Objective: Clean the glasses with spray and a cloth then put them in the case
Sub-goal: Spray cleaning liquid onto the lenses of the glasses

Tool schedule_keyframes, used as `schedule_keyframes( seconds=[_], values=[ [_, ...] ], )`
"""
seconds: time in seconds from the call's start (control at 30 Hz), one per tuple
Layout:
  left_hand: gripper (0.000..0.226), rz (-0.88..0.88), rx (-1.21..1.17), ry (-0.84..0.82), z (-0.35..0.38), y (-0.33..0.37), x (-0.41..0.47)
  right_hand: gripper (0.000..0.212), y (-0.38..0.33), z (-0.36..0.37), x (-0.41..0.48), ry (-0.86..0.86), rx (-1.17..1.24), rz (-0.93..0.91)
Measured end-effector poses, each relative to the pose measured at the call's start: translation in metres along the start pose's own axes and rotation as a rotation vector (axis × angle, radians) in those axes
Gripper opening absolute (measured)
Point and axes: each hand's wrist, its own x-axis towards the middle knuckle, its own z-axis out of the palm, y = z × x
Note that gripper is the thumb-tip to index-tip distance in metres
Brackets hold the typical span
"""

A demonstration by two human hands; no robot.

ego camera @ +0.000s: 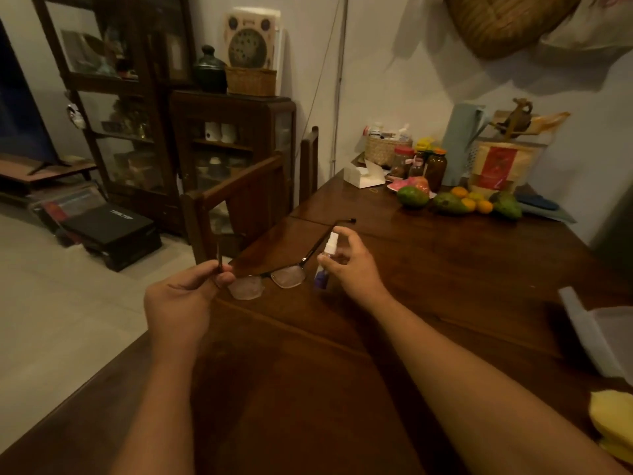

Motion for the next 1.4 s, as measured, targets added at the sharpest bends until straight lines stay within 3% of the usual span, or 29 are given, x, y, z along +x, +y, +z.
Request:
schedule_keyframes(
  seconds=[0.2,0.5,0.63,0.77,0.93,1.2,1.33,1.4],
  values=[
    [0.027,-0.044,-0.071,-0.093,0.025,0.006,-0.012,0.050,-0.010,-0.052,-0.061,0.146,0.142,0.033],
    [0.026,0.006,-0.147,-0.170,0.058,0.025,-0.044,0.069,-0.016,-0.101,-0.146,0.083,0.186,0.104],
    [0.025,0.042,-0.201,-0.220,0.078,0.027,-0.061,0.040,-0.007,-0.111,-0.165,0.154,0.174,0.148],
    [0.024,0.023,-0.230,-0.313,0.093,0.025,-0.075,0.008,-0.007,-0.118,-0.173,0.115,0.241,0.120],
    [0.025,0.031,-0.210,-0.362,0.099,0.025,-0.081,0.017,-0.013,-0.120,-0.178,0.004,0.328,0.102],
    [0.020,0.075,-0.182,-0.358,0.101,0.035,-0.091,0.026,-0.014,-0.127,-0.175,0.165,0.293,0.019],
    [0.019,0.086,-0.159,-0.362,0.103,0.033,-0.090,0.025,-0.013,-0.131,-0.176,0.138,0.231,-0.048],
    [0.019,0.083,-0.163,-0.360,0.104,0.032,-0.089,0.034,-0.011,-0.131,-0.177,0.102,0.239,-0.066]
  ],
)
